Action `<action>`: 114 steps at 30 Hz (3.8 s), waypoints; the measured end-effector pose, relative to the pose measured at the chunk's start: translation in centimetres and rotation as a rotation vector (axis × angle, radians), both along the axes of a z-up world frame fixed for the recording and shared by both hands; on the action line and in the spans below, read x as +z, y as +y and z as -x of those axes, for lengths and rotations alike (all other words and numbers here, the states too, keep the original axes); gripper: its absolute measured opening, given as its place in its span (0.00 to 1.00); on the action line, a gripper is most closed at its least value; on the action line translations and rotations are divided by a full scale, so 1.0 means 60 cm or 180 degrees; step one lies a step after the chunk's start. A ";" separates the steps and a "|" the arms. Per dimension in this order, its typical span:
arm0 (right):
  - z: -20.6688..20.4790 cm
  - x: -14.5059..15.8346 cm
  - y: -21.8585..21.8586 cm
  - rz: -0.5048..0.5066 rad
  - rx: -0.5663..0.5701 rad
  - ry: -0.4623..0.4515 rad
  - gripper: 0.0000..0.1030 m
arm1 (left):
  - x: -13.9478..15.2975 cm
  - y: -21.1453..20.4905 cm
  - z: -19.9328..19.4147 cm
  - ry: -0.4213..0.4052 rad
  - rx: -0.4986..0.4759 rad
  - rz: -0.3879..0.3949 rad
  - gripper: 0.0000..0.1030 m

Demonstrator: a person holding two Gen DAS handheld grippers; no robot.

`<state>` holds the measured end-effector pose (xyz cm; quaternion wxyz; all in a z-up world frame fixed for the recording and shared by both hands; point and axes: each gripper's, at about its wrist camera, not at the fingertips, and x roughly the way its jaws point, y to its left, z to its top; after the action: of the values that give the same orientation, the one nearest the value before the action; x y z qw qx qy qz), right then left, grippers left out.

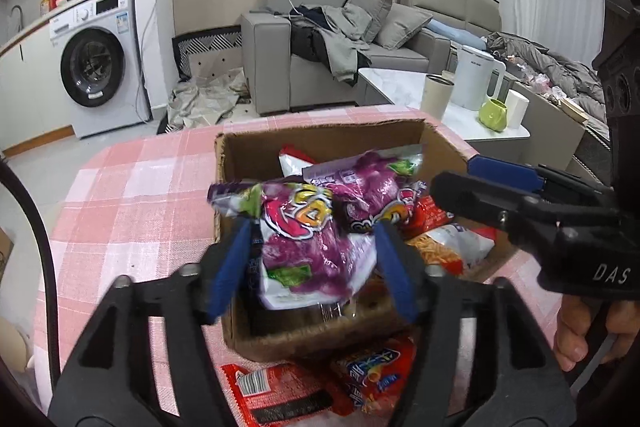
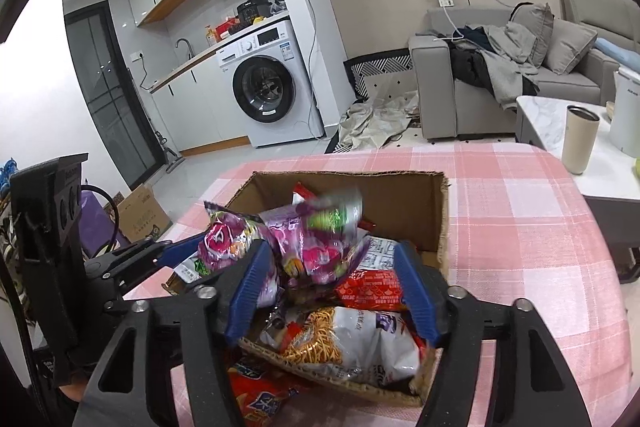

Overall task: Organize snacks
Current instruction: 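Lower both purple bags into the box and open both tools, then withdraw both tools from the box toward the red packets on the table, then grasp the red wafer packet with the left tool while the right tool grasps the red chip bag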

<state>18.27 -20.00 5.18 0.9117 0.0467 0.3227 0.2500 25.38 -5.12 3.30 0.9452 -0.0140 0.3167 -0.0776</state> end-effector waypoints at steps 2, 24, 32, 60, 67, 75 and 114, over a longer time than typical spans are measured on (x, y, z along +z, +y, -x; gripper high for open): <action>0.007 0.005 -0.007 0.0004 -0.0004 -0.0034 0.73 | 0.007 0.000 0.014 -0.0061 0.0006 -0.0015 0.77; 0.114 0.008 -0.044 0.0053 -0.0058 -0.0299 0.99 | 0.036 0.036 0.167 -0.0281 0.0240 -0.0057 0.99; 0.140 -0.016 -0.054 0.0055 -0.0084 -0.0213 0.99 | 0.027 0.056 0.210 -0.0305 0.0295 -0.0143 0.99; 0.152 -0.105 0.023 0.0206 0.0218 0.0313 0.99 | -0.051 0.118 0.244 -0.0047 0.0442 -0.0114 0.99; 0.146 -0.135 0.058 0.0317 0.0260 0.0488 0.99 | -0.072 0.129 0.234 0.0064 0.0471 -0.0058 0.99; 0.124 -0.160 0.076 0.0307 0.0155 0.0658 0.99 | -0.091 0.128 0.223 0.0134 0.0490 -0.0101 0.99; 0.132 -0.156 -0.068 0.0130 -0.0368 0.0691 0.99 | -0.167 0.076 0.127 0.0805 0.0163 0.0033 0.94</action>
<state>10.35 -24.08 -4.20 0.8850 0.0733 0.4214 0.1839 17.74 -0.56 -6.75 0.8993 -0.0366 0.4326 -0.0527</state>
